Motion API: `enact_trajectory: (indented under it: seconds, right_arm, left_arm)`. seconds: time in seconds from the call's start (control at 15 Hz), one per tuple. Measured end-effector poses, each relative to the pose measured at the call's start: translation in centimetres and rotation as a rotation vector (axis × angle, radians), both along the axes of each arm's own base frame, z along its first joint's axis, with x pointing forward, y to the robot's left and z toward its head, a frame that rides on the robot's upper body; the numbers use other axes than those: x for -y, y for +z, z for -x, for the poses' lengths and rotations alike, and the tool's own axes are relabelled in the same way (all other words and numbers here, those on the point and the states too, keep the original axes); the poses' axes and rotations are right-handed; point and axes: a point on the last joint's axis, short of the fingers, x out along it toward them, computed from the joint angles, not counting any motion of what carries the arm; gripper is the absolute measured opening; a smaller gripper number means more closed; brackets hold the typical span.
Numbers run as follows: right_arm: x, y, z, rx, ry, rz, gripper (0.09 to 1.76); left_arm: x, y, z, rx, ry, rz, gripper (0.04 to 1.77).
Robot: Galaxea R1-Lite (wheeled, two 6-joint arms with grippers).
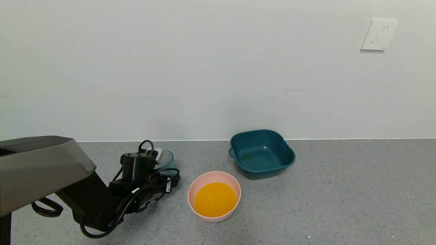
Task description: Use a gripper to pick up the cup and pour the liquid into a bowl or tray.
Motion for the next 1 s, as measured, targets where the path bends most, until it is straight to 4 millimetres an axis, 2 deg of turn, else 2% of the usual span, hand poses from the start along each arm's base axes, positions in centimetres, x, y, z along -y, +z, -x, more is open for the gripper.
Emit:
enact_trajectory:
  seconds: [0.33,0.73,1.0]
  right_arm:
    - [0.0,0.0,0.0,0.001,0.000,0.000,1.71]
    - [0.0,0.0,0.0,0.001,0.000,0.000,1.71]
    - [0.0,0.0,0.0,0.001,0.000,0.000,1.71]
  left_arm:
    - [-0.4,0.7,1.6,-0.012,0.001,-0.002,1.68]
    - [-1.7,3.5,4.9,0.024,0.013,-0.002,1.70]
    - [-2.4,5.4,8.0,0.055,0.013,0.000,1.70]
